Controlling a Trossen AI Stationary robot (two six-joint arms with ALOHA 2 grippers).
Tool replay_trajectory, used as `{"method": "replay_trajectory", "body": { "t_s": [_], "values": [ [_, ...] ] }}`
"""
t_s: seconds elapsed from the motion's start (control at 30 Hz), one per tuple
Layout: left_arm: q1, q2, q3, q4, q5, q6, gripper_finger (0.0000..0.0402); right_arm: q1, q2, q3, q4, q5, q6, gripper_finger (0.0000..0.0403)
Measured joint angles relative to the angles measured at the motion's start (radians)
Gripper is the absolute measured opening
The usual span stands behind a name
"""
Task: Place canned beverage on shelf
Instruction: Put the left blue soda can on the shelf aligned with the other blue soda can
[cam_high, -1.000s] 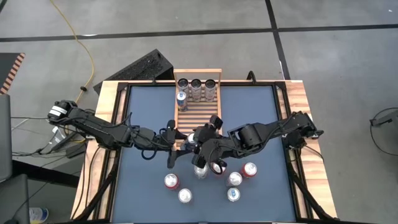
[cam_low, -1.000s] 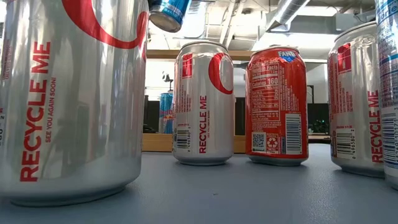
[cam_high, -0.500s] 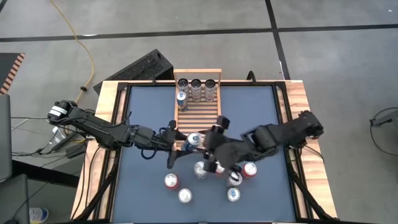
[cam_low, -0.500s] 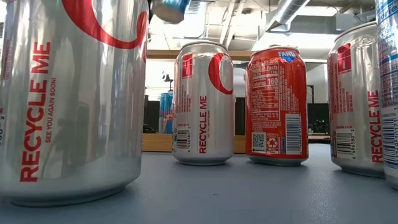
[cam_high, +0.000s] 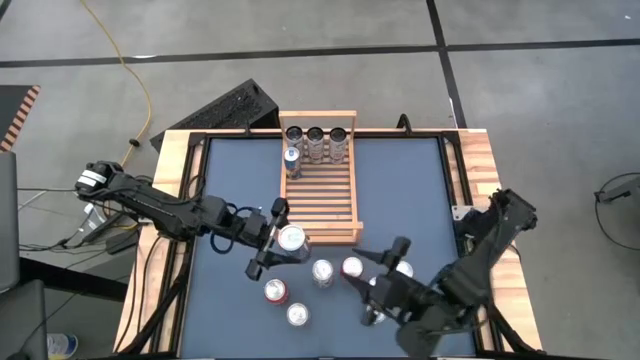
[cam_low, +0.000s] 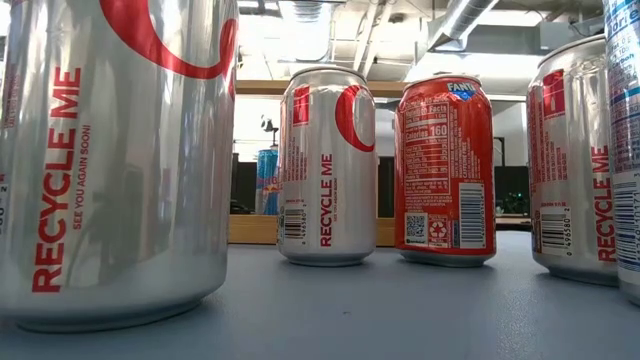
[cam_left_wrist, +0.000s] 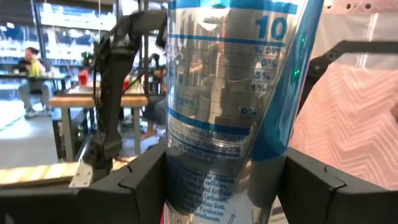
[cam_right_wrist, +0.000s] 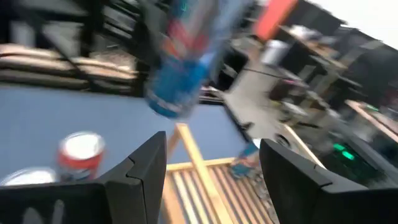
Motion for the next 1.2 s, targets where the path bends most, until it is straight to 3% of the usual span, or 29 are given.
{"method": "replay_trajectory", "body": {
  "t_s": [0.1, 0.17, 0.3, 0.37, 0.43, 0.6, 0.77, 1.03, 1.2],
  "values": [
    [0.0, 0.0, -0.004, 0.009, 0.001, 0.001, 0.0229, -0.026, 0.0, -0.138, 0.159, 0.062, 0.052, 0.0235],
    [0.0, 0.0, -0.005, 0.004, 0.005, -0.003, 0.0229, -0.057, 0.0, -0.214, 0.319, 0.012, 0.014, 0.0235],
    [0.001, 0.0, -0.005, 0.008, 0.105, -0.007, 0.0229, -0.128, 0.001, -0.287, 0.674, -0.288, -0.263, 0.0235],
    [0.0, 0.0, -0.005, 0.004, 0.168, -0.003, 0.0229, -0.153, -0.008, -0.285, 0.761, -0.422, -0.38, 0.0234],
    [0.0, 0.0, -0.005, -0.005, 0.228, -0.013, 0.0229, -0.162, -0.042, -0.281, 0.738, -0.477, -0.404, 0.0233],
    [0.001, 0.0, -0.005, -0.032, 0.262, -0.014, 0.0229, -0.146, -0.142, -0.278, 0.57, -0.472, -0.288, 0.0227],
    [0.009, 0.0, -0.005, -0.041, 0.243, 0.028, 0.0229, -0.152, -0.153, -0.278, 0.703, -0.543, -0.405, 0.0231],
    [0.022, 0.0, -0.005, -0.079, 0.235, 0.022, 0.0229, -0.251, -0.094, -0.28, 0.739, -0.593, -0.459, 0.0267],
    [0.022, 0.0, -0.006, -0.095, 0.235, 0.03, 0.0229, -0.28, -0.112, -0.278, 0.747, -0.719, -0.458, 0.0299]
  ]
}}
